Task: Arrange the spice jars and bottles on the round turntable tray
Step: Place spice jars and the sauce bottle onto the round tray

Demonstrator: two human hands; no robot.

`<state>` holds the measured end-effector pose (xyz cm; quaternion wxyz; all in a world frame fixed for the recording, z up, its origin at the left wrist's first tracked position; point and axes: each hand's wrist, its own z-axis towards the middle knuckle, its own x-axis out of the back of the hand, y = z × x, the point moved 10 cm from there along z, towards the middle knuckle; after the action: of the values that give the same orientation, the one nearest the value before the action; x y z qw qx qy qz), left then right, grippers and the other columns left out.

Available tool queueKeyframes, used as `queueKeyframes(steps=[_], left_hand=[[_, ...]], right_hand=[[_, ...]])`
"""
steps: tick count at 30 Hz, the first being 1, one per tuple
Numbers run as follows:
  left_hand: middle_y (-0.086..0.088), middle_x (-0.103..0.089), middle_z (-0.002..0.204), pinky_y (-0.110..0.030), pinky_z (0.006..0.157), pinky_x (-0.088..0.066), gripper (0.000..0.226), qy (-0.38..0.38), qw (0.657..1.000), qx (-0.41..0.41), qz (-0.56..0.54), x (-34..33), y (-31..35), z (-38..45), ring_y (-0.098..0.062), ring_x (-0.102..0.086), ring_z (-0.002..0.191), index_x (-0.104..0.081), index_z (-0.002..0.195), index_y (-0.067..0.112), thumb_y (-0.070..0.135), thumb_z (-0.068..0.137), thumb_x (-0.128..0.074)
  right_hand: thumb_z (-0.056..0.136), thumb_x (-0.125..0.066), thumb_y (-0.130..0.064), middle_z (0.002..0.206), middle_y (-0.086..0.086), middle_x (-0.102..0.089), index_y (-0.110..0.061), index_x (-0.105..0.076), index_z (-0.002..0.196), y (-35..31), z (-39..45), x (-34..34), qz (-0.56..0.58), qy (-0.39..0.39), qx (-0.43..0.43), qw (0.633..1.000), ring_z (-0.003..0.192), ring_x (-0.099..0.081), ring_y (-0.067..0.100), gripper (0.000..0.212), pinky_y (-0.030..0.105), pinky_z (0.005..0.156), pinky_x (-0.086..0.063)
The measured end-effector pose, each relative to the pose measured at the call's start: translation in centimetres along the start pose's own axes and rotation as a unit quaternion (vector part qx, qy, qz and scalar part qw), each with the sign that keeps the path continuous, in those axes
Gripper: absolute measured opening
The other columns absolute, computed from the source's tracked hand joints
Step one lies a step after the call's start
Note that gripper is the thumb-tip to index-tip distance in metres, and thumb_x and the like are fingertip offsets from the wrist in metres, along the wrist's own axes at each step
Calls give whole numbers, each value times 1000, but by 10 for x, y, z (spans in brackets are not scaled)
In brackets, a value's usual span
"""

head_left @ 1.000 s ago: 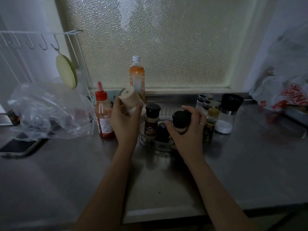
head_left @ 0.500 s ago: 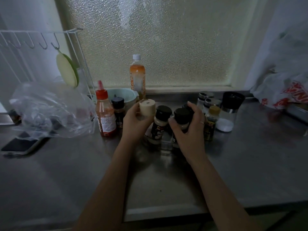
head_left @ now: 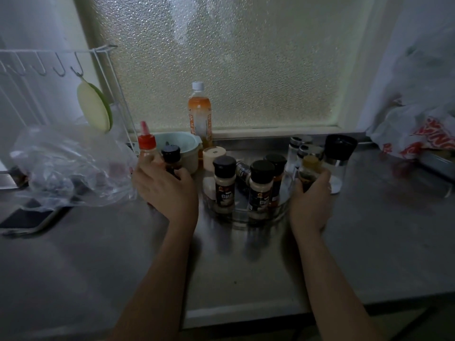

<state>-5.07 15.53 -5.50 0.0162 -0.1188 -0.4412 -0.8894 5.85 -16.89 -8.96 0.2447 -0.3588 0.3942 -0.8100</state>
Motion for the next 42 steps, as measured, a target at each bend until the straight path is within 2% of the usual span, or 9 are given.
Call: queueKeyframes(steps=[3, 7, 11, 18, 24, 29, 33, 36, 42], left_hand=[[-29, -42, 136, -46, 107, -31, 72, -40, 995, 75, 52, -14, -25, 1, -44, -39, 128, -37, 134, -6, 12, 69, -63], [-27, -42, 139, -50, 106, -34, 79, -52, 990, 128, 7, -25, -54, 9, -44, -40, 128, -31, 139, -4, 13, 72, -69], [-29, -53, 129, -48, 97, -40, 58, -89, 979, 183, -22, -32, -78, 12, -44, -49, 122, -45, 124, -6, 18, 79, -73], [-5, -66, 107, -42, 83, -53, 47, -79, 981, 97, -147, -21, -29, 10, -23, -62, 97, -53, 108, 17, 46, 74, -69], [11, -68, 89, -28, 75, -57, 33, -206, 943, 56, -254, -49, -3, -3, 1, -65, 79, -60, 100, 25, 32, 74, -79], [-2, -72, 99, -27, 73, -56, 30, -299, 907, 68, -290, -73, -5, -13, -15, -70, 92, -65, 107, 16, 23, 80, -75], [3, -67, 93, -6, 58, -49, 30, -335, 897, 51, -285, -74, 7, -21, -1, -62, 82, -60, 114, 7, 12, 86, -68], [4, -68, 100, -8, 67, -51, 34, -383, 874, 46, -296, -82, 10, -27, -2, -64, 90, -59, 119, 8, 7, 86, -67], [15, -66, 81, -8, 66, -46, 38, -451, 863, -41, -224, -86, 20, -41, 14, -62, 70, -59, 83, 34, -2, 79, -69]], right_hand=[[93, -54, -19, 119, 2, -59, -10, -44, 128, -23, -6, 23, 170, 43, 62, 983, 106, -58, 18, 37, 19, 82, -41], [92, -56, -22, 124, 4, -60, -18, -42, 128, -43, -14, 0, 215, -54, 106, 969, 114, -58, 19, 38, 36, 100, -46], [92, -56, -22, 121, 0, -61, -20, -46, 127, -34, -17, -30, 179, -143, 75, 971, 113, -57, 19, 37, 40, 96, -49], [96, -41, -40, 109, -2, -62, -26, -50, 117, -37, -24, -36, 131, -195, 82, 969, 104, -61, 21, 27, 47, 92, -50], [97, -36, -43, 86, -7, -58, -24, -56, 104, -44, -26, -26, 106, -167, 116, 973, 85, -58, 17, 29, 42, 83, -49], [98, -35, -40, 72, -2, -58, -17, -54, 88, -39, -24, -27, 120, -161, 111, 973, 67, -57, 16, 31, 29, 61, -39], [98, -36, -38, 61, -7, -50, -16, -49, 79, -38, -25, -25, 135, -157, 110, 972, 55, -48, 9, 33, 25, 53, -33], [99, -35, -38, 61, -5, -50, -14, -51, 82, -40, -24, -23, 133, -149, 111, 973, 55, -48, 10, 33, 24, 51, -33], [99, -37, -30, 59, -2, -43, -13, -44, 74, -38, -23, -22, 168, -147, 89, 971, 52, -40, 9, 31, 14, 48, -33]])
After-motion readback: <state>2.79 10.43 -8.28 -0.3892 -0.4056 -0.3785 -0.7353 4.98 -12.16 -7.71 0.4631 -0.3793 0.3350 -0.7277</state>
